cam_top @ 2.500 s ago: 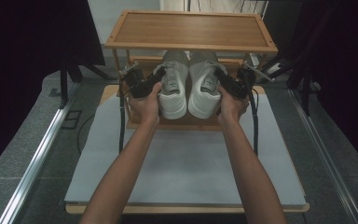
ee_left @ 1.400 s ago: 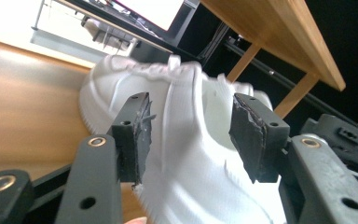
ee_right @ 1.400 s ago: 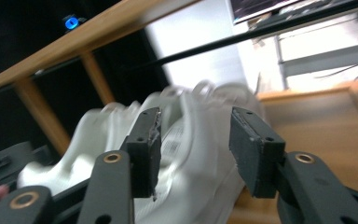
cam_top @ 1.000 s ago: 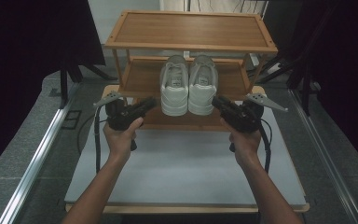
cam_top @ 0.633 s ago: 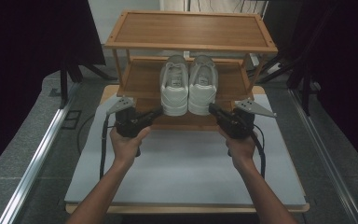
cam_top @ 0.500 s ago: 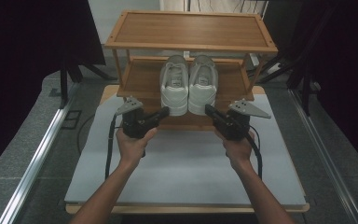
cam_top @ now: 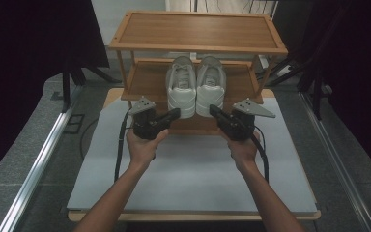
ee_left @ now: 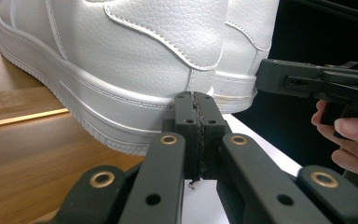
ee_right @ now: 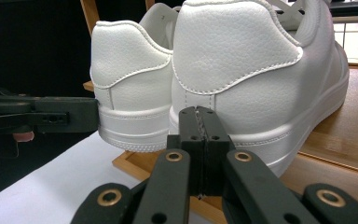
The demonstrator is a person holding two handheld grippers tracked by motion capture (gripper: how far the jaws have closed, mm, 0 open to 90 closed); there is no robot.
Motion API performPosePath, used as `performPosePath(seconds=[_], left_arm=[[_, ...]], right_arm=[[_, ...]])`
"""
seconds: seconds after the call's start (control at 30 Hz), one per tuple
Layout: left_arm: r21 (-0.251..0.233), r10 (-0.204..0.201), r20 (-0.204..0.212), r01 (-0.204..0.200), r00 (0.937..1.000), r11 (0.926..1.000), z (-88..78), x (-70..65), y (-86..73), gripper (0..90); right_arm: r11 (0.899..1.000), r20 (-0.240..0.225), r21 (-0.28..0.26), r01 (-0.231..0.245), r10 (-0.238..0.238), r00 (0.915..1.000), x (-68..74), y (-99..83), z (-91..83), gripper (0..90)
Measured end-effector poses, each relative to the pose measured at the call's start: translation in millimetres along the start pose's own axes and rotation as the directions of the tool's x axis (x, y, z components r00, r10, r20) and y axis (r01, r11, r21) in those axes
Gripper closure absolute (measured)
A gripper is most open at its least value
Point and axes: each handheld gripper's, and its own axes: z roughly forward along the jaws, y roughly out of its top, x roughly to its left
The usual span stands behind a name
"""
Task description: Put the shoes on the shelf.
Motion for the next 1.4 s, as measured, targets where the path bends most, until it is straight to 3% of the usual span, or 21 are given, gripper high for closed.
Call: performPosePath(seconds=[0.33, 0.57, 0.73, 1.2, 1.4], left_arm=[[-0.009, -0.018, -0.025, 0.018, 0.9995, 0.9998, 8.4, 5.2, 4.2, 89.4], [-0.02, -0.047, -0.02, 0.046, 0.9987, 0.9987, 14.5, 10.1, 5.4, 89.4], [-0.014, -0.048, -0.025, 0.048, 0.9985, 0.9987, 17.1, 11.2, 7.6, 89.4], [-0.012, -0.05, -0.024, 0.049, 0.9985, 0.9987, 20.1, 11.0, 8.8, 88.7], [-0.018, -0.04, -0.029, 0.039, 0.9988, 0.9991, 20.5, 10.4, 7.2, 89.1]], right_arm=[[1.0, 0.009, -0.011, -0.013, 0.013, 0.9999, -4.0, 0.0, 8.6, 89.5], [0.999, -0.016, -0.018, -0.03, 0.029, 0.9994, -7.0, -1.4, 8.1, 88.5], [1.0, -0.005, -0.012, -0.013, 0.013, 0.9999, -7.5, 0.2, 9.9, 88.8], [0.999, -0.008, -0.027, -0.046, 0.046, 0.9989, -14.4, 0.7, 15.7, 88.0], [0.998, -0.017, -0.021, -0.054, 0.054, 0.9984, -13.4, -0.2, 14.1, 83.6]])
